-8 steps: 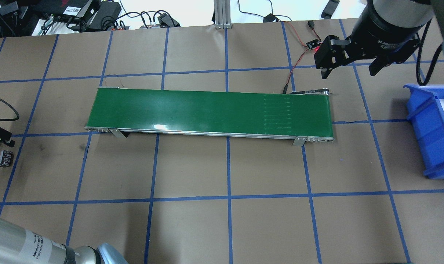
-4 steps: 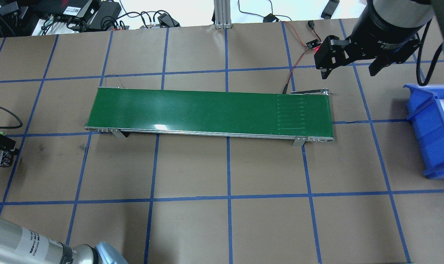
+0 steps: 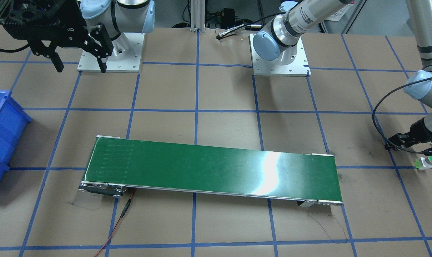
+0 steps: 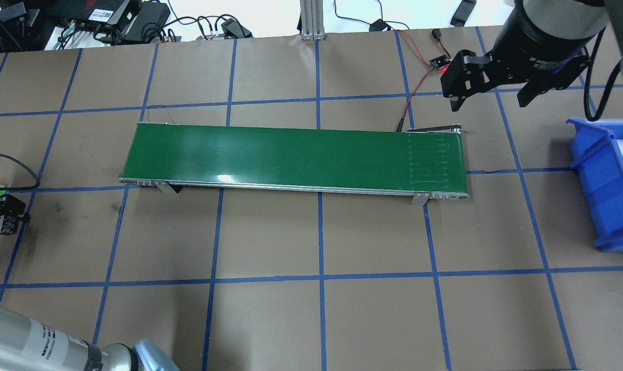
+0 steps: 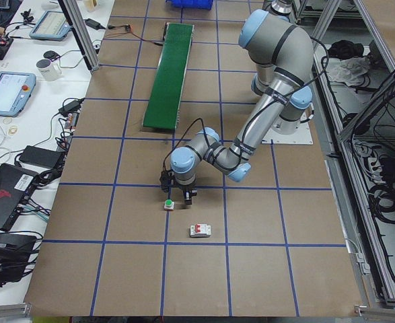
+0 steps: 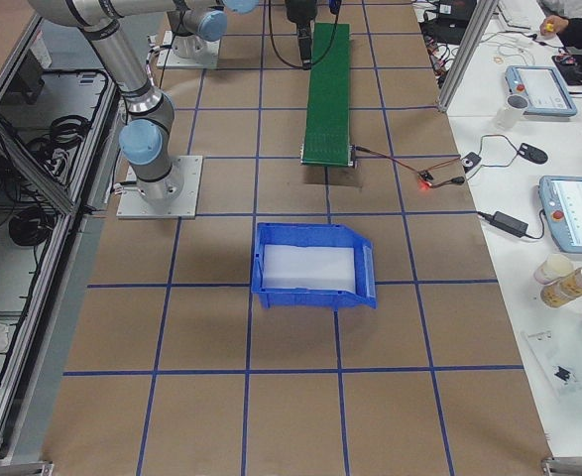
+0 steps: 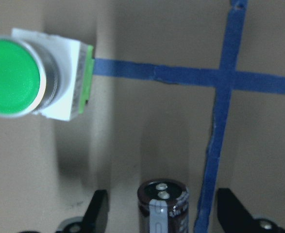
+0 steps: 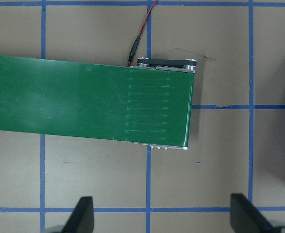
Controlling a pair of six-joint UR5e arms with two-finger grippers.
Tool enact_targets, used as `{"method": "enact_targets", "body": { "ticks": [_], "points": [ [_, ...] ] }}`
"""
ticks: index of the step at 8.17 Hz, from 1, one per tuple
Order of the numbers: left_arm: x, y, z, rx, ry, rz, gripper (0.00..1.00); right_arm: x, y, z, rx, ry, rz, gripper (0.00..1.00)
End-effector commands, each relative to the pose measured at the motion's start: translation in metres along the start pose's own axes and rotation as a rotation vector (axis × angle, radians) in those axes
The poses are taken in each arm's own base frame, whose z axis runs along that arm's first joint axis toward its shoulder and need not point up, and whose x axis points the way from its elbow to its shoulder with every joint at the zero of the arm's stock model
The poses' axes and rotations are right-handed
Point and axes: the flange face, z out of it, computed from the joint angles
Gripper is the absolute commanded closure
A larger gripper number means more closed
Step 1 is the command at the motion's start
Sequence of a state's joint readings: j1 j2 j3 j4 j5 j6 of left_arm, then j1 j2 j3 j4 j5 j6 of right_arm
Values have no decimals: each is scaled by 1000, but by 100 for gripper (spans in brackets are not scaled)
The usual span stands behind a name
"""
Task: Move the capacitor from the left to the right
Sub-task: 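Lower the left gripper onto the brown capacitor and close on it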
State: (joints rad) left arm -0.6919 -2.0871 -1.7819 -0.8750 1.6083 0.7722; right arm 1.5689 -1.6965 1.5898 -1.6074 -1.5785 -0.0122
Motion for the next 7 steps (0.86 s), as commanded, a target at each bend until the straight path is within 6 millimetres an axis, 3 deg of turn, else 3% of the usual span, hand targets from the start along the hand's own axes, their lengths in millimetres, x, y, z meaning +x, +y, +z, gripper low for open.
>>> {"method": "enact_targets", "body": {
  "ticks": [1,4,7],
  "points": [
    [2,1,-4,0,-4,4,50,0,0,0,-1,0,0,0],
    [3,6,-15,-22,9,6,97,0,0,1,-2,0,0,0],
    [18,19,-47,-99,81,29,100,0,0,1,-2,0,0,0]
  ]
}}
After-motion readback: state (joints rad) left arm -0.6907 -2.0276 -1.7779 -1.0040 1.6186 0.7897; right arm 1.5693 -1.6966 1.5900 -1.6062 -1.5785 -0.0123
